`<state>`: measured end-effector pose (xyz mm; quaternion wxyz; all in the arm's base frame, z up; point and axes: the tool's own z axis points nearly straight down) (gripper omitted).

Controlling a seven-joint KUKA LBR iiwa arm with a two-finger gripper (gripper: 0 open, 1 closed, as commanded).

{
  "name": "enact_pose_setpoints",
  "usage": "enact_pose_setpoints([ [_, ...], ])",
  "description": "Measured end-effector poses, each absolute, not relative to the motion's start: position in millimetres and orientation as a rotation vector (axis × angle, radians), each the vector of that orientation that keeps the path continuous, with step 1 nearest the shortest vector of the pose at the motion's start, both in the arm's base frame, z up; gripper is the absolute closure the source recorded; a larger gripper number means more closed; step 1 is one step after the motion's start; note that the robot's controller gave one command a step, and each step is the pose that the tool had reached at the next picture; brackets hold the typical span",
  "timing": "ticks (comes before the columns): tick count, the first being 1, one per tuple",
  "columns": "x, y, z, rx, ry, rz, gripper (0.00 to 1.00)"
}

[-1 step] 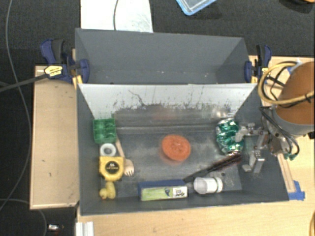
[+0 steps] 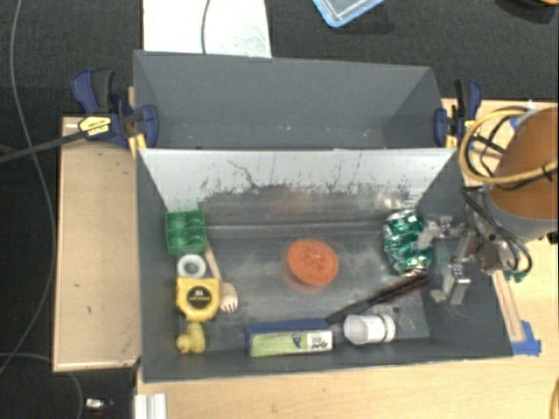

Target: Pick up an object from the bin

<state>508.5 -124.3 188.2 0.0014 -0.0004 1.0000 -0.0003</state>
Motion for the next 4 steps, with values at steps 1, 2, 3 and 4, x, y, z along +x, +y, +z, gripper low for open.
enact_pose_setpoints([
  [1,497.2,-98,147,-0.379,3.112,-0.003,0.0],
  [2,505.5,-100,125,-0.474,3.099,-0.001,0.0],
  [3,497.7,-99,72,-1.031,2.965,0.003,1.0],
  [4,497.9,-99,72,-1.038,2.962,0.002,1.0],
])
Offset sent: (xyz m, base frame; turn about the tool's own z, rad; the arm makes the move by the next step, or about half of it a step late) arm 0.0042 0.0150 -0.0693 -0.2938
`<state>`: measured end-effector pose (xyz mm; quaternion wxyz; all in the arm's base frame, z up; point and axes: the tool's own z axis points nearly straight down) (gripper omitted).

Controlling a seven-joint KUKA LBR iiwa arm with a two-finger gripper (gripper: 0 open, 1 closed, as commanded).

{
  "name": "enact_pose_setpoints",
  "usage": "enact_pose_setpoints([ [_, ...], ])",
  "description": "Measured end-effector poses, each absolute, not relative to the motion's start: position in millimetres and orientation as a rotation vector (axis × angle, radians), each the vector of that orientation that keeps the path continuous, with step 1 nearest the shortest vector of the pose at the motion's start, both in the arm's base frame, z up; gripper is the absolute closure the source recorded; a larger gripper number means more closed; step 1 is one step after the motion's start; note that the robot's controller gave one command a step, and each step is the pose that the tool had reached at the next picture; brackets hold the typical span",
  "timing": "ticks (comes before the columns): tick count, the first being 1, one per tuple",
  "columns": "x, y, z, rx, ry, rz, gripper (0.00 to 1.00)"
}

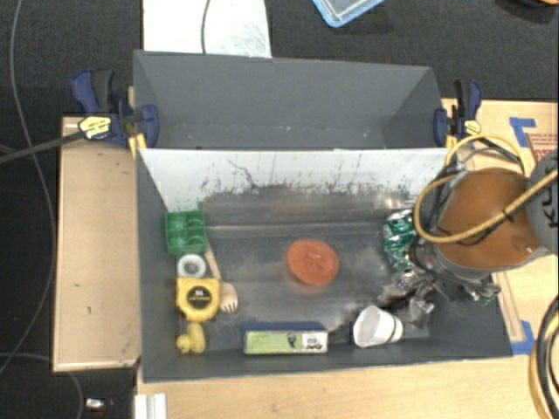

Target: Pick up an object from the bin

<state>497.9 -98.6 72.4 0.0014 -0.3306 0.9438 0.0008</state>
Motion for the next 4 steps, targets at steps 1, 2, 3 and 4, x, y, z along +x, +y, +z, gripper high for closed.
enact_pose_setpoints([
  [1,498.0,-98.5,72.5,-1.044,2.96,0.002,1.0],
  [2,498.0,-98.5,72.5,-1.045,2.959,0.002,1.0],
  [3,499.4,-101.9,70.7,-1.046,2.954,0.004,1.0],
  [4,499.4,-102.0,70.6,-1.051,2.952,0.003,1.0],
])
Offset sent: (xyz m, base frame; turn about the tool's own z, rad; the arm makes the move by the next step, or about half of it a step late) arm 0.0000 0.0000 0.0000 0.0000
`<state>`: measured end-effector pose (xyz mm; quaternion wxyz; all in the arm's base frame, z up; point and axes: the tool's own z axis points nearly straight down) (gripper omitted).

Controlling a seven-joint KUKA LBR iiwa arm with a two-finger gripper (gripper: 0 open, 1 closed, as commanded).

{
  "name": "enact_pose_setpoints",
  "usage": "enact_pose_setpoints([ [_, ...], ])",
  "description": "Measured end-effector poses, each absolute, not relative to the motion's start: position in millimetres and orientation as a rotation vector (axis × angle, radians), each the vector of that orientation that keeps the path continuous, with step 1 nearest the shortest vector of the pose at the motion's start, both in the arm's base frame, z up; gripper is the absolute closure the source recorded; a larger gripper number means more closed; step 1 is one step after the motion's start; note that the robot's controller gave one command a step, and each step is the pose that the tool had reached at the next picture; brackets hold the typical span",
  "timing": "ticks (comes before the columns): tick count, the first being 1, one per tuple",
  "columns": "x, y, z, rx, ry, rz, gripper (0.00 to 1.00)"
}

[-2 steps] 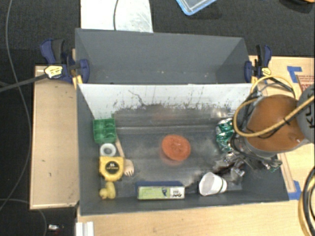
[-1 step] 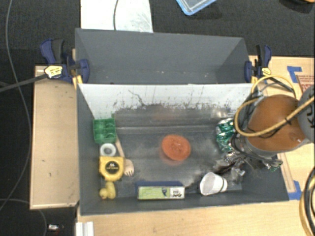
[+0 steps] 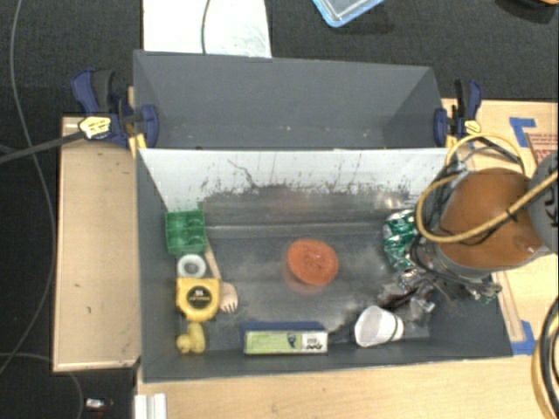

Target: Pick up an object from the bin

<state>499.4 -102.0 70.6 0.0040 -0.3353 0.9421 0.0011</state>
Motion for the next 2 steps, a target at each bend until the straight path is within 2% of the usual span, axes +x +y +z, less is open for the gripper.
enact_pose_setpoints([
  [2,499.5,-102.0,70.6,-1.059,2.949,0.003,1.0],
])
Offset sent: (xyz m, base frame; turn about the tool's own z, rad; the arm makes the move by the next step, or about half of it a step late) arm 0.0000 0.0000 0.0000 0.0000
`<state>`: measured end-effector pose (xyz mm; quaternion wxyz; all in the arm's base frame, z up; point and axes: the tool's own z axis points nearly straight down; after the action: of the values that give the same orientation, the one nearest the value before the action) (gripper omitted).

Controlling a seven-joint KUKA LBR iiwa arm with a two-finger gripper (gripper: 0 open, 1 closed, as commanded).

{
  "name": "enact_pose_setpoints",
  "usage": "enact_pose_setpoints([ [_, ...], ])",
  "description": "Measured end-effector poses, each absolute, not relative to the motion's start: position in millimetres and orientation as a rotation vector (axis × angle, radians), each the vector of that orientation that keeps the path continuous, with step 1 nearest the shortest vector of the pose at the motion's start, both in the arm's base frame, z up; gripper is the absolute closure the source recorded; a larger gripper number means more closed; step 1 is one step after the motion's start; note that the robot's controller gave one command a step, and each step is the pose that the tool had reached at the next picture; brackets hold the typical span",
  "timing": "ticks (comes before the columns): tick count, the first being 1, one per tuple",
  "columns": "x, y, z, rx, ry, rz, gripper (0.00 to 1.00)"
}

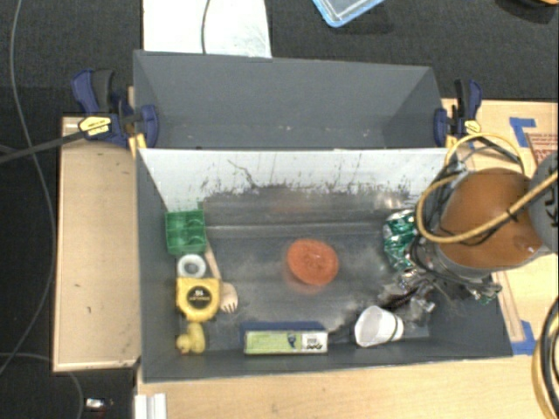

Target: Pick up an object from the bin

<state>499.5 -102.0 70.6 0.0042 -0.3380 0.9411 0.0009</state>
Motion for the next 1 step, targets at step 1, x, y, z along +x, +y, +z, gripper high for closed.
enact_pose_setpoints([
  [1,499.5,-102.0,70.6,-1.062,2.948,0.003,1.0],
])
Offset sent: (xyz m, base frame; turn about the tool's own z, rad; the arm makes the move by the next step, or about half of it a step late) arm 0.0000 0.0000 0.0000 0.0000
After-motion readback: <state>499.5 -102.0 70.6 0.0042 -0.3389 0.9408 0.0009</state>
